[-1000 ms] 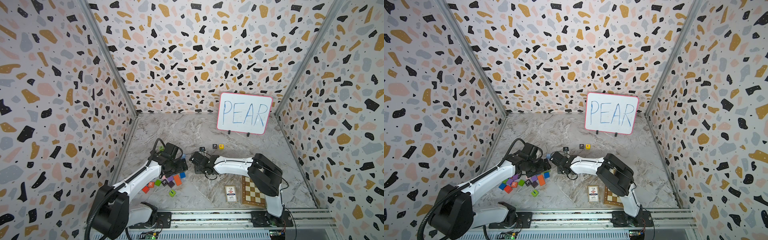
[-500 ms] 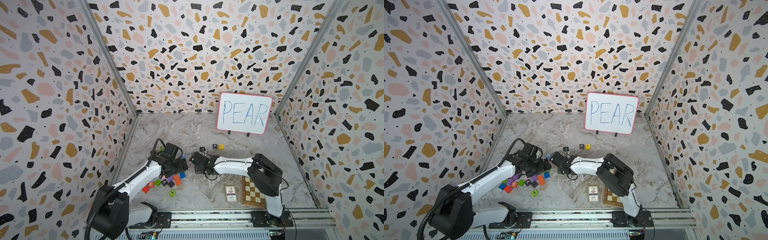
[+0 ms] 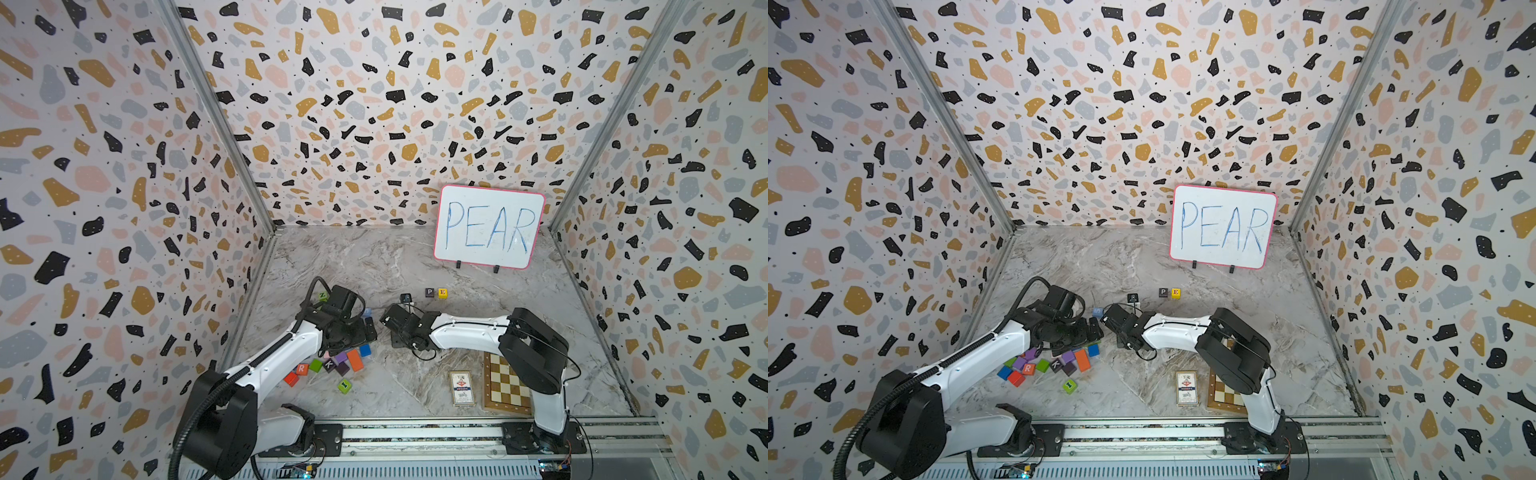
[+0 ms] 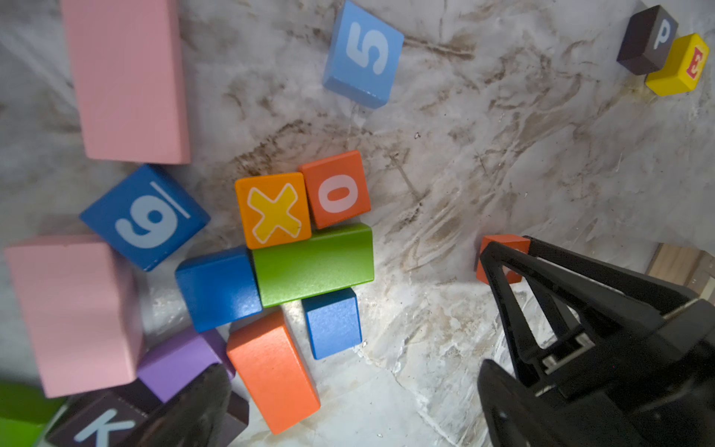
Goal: Spell the uppercase word “pear” with letter blocks
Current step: Pick up the letter block from the center of the board, then place the letter block at the center of the board.
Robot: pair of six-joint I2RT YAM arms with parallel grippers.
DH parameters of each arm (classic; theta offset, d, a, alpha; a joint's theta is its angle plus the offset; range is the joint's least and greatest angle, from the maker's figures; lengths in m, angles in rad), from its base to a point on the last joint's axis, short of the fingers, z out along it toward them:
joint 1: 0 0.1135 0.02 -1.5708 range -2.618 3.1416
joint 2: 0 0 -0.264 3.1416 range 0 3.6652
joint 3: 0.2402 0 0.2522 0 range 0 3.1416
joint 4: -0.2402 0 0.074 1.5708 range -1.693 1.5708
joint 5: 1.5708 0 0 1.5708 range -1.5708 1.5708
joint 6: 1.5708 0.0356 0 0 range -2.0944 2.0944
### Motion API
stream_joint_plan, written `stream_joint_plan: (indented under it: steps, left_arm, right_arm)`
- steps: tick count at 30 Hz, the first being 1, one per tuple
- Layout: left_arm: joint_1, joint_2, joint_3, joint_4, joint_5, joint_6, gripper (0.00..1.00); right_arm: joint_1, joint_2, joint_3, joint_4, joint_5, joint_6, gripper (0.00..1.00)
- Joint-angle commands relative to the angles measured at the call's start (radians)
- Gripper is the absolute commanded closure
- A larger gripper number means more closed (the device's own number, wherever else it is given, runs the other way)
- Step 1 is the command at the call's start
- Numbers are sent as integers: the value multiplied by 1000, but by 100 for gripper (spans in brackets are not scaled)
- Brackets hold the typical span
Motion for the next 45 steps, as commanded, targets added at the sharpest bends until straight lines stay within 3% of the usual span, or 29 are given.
stream_joint_plan:
  steps: [1, 7, 15, 25, 45]
  left_arm:
    - [7, -26, 67, -27, 29, 26, 1]
    - [-4, 16, 182, -7, 68, -3, 1]
    - [-88, 169, 372, -10, 53, -2, 1]
    - [-114, 251, 412, 6, 58, 7, 1]
    - [-113, 235, 385, -21, 51, 27, 1]
  right_arm:
    - [-15, -87, -14, -13, 26, -26, 68]
    - [-93, -173, -75, 10, 61, -73, 68]
    - [-305, -277, -180, 72, 31, -184, 69]
    - [-528, -277, -210, 135, -35, -308, 69]
    - [-560, -98, -126, 143, -96, -335, 70]
